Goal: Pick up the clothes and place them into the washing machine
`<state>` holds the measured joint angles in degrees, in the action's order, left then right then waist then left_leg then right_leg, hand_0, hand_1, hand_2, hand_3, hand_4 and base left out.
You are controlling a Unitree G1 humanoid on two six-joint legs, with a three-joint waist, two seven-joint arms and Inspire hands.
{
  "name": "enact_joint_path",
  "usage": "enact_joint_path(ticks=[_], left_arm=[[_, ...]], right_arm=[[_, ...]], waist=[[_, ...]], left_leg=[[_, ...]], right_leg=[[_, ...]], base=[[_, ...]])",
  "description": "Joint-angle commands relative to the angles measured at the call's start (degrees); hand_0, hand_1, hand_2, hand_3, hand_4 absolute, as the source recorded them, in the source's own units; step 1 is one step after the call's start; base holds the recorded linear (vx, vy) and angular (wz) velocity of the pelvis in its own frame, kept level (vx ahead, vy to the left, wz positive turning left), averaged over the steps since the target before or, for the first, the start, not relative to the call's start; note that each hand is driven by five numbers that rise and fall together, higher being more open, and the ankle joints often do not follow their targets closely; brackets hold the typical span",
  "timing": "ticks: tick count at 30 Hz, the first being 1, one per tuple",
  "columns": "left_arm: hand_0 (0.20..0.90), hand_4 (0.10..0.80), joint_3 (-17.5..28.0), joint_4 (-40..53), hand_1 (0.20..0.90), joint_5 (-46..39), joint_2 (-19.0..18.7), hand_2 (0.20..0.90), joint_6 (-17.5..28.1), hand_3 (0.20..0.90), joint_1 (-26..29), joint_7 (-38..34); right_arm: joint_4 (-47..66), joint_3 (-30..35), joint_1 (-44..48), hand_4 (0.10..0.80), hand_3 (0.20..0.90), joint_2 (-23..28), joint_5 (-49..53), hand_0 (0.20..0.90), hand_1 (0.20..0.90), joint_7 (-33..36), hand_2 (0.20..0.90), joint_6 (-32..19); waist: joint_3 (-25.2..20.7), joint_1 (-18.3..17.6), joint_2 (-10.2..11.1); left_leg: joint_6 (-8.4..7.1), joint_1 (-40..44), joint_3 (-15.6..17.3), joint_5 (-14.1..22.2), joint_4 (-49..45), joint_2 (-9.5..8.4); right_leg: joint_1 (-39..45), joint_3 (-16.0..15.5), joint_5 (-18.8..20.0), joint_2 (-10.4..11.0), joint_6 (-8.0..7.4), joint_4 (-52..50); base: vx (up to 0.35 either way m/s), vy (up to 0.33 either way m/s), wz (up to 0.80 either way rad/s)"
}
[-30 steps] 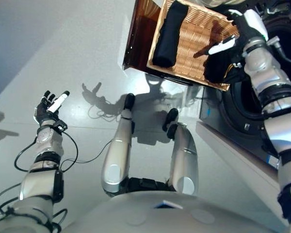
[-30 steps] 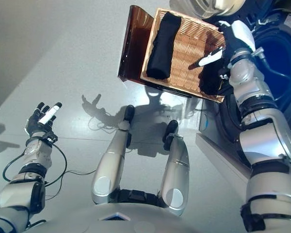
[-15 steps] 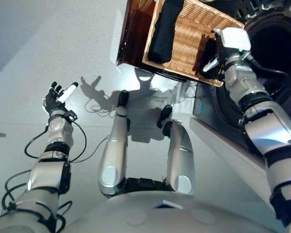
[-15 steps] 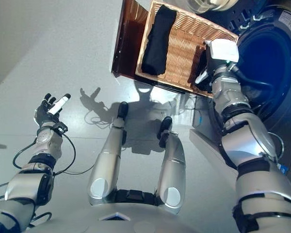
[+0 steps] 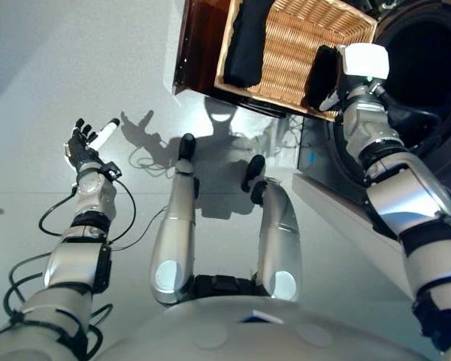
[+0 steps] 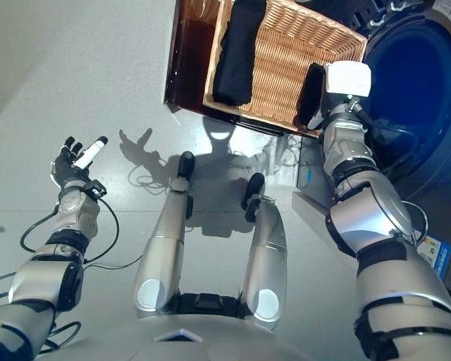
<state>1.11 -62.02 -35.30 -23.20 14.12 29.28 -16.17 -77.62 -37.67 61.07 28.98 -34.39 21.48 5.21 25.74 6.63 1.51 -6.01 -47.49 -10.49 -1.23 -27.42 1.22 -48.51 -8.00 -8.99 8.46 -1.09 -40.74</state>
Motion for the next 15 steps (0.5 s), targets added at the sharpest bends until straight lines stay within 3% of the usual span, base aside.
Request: enact_joint_path(ticks=[1,13,14,15], left_arm=[[0.900,0.800,0.84,-1.96,0.900,0.90,-1.77,0.900,3.05,0.900,0.11,-2.47],[0.900,0.800,0.43,-1.89,0.900,0.66,-2.22,0.900,2.97,0.900,2.36,-3.75],[0.900,0.800,0.43,-1.78,0.900,0.63,-2.24,0.900,3.06,0.900,2.39,-3.97],[0.900,0.800,0.42,-1.73,0.900,0.64,-2.27,0.900,3.07,0.900,2.45,-3.96]], right_arm=[[-1.19,-0.09,4.23,0.800,0.900,3.24,0.73,0.900,0.900,4.11,0.900,2.57],[-2.13,-0.33,6.48,0.800,0.900,2.80,2.60,0.900,0.900,4.25,0.900,3.03],[-2.44,-0.15,6.72,0.800,0.900,2.81,2.64,0.900,0.900,4.76,0.900,3.29],[-2.43,-0.09,6.77,0.800,0.900,2.84,2.65,0.900,0.900,4.79,0.900,3.30]], waist=[[-2.58,-0.48,-1.33],[-2.31,-1.20,-1.85],[-2.49,-1.32,-1.87],[-2.27,-1.25,-1.93]], left_leg=[[0.16,-3.42,3.38,2.38,-4.22,-2.46],[-0.01,-6.92,3.16,2.35,-6.14,-2.24],[-0.13,-7.19,3.18,4.53,-7.32,-2.16],[-0.03,-7.79,3.26,2.49,-6.67,-2.18]], right_leg=[[0.34,1.84,3.11,-3.59,-1.24,5.94],[-3.13,1.78,2.83,-3.36,-1.08,3.49],[-3.22,2.18,0.90,-3.46,-1.39,2.44],[-3.76,1.86,2.72,-3.34,-1.07,3.09]], base=[[0.000,0.000,0.00],[0.007,-0.002,0.00],[0.000,0.000,0.00],[0.000,0.000,0.00]])
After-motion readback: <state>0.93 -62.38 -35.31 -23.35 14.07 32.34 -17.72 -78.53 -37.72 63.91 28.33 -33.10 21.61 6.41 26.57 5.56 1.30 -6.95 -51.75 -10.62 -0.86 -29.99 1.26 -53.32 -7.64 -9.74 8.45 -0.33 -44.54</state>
